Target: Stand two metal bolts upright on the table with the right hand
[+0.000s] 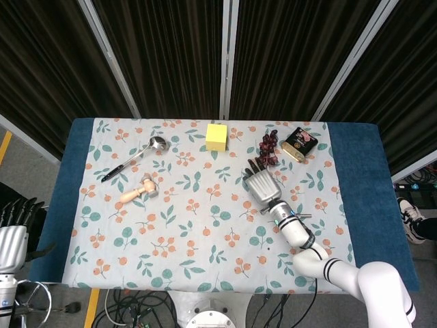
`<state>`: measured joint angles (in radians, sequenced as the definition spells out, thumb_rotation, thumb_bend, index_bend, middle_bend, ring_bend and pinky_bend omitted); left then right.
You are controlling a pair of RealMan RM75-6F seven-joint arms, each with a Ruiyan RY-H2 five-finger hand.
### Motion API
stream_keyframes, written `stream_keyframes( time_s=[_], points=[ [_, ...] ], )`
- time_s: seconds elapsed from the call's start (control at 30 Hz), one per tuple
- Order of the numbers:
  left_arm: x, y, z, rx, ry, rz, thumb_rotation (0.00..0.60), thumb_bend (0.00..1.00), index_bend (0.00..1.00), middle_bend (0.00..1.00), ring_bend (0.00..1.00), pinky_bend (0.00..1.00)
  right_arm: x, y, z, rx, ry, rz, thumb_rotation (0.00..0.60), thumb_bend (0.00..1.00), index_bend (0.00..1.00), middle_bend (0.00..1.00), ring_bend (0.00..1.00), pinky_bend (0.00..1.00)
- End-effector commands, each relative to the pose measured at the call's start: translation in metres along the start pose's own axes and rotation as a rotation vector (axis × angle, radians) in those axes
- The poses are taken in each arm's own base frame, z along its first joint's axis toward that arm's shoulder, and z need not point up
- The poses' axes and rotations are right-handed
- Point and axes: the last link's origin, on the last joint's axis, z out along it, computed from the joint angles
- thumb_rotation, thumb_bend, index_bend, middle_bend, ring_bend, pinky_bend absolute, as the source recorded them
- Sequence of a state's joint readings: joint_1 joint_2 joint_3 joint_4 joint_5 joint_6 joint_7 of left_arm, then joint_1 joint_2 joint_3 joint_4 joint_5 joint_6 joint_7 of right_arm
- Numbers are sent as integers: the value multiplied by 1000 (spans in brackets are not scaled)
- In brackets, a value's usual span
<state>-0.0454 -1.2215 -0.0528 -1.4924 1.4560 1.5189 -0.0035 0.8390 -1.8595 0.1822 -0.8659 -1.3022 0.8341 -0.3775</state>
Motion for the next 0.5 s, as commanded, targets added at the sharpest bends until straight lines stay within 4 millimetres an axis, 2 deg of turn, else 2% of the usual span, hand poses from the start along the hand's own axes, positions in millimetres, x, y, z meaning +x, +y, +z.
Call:
stream_keyframes(
  time_s=[0.03, 0.33, 0.5],
  points=[
    [0, 0, 0, 0, 1, -1, 600, 0, 158, 87, 0, 0, -2, 1, 0, -4, -6, -1, 600, 286, 477, 234, 0, 0],
    [-1, -1, -1, 1, 5, -4, 600, 0, 158, 87, 0, 0, -1, 2, -4, -13, -6, 39, 600, 342, 561, 263, 0, 0],
    [-2, -1, -1, 1, 3, -4, 600, 0, 158, 87, 0, 0, 6, 4, -9, -21, -1, 146, 600, 358, 599, 284, 0, 0]
  ],
)
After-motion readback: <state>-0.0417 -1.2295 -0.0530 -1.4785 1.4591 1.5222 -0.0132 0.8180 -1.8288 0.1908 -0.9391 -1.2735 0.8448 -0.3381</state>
